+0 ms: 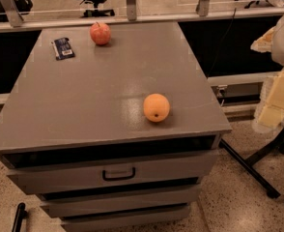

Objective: Move orange near rxbar blueberry

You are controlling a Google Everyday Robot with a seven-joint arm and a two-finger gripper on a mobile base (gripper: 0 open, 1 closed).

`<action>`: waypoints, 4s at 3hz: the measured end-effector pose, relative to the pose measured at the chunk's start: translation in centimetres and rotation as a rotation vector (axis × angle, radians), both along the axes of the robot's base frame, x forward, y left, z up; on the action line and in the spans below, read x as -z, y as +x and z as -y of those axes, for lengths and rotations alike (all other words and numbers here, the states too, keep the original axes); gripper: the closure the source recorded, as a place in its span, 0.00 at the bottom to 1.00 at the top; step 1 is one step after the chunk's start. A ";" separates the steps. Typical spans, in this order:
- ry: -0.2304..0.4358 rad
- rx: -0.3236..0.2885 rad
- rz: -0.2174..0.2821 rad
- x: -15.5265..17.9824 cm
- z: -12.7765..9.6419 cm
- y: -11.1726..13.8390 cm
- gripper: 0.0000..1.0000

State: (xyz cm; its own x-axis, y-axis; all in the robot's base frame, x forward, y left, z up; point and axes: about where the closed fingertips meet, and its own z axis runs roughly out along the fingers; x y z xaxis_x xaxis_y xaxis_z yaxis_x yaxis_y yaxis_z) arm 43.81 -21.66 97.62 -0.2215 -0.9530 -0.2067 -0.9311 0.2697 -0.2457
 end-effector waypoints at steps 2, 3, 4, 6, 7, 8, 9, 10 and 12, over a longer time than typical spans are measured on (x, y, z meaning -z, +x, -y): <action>0.022 -0.055 0.013 1.3 -2.1 0.7 0.00; 0.058 -0.143 0.012 4.6 -6.2 2.0 0.00; 0.112 -0.227 -0.013 7.9 -11.1 3.2 0.00; 0.212 -0.288 -0.102 12.5 -18.0 5.4 0.15; 0.227 -0.310 -0.119 13.6 -20.3 6.2 0.38; 0.223 -0.338 -0.122 14.3 -21.5 6.8 0.61; 0.223 -0.338 -0.122 13.9 -21.5 6.8 0.84; 0.287 -0.367 -0.096 12.2 -23.3 7.9 1.00; 0.509 -0.439 -0.012 5.0 -29.5 11.9 1.00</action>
Offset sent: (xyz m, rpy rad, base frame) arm 0.0187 0.0546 -0.0403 0.0592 -0.0151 0.1452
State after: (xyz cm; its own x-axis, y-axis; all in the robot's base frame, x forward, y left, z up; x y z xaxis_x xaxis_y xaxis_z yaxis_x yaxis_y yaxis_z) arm 55.69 7.83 92.64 0.1590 -0.7392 -0.6544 -0.9827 -0.0548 -0.1769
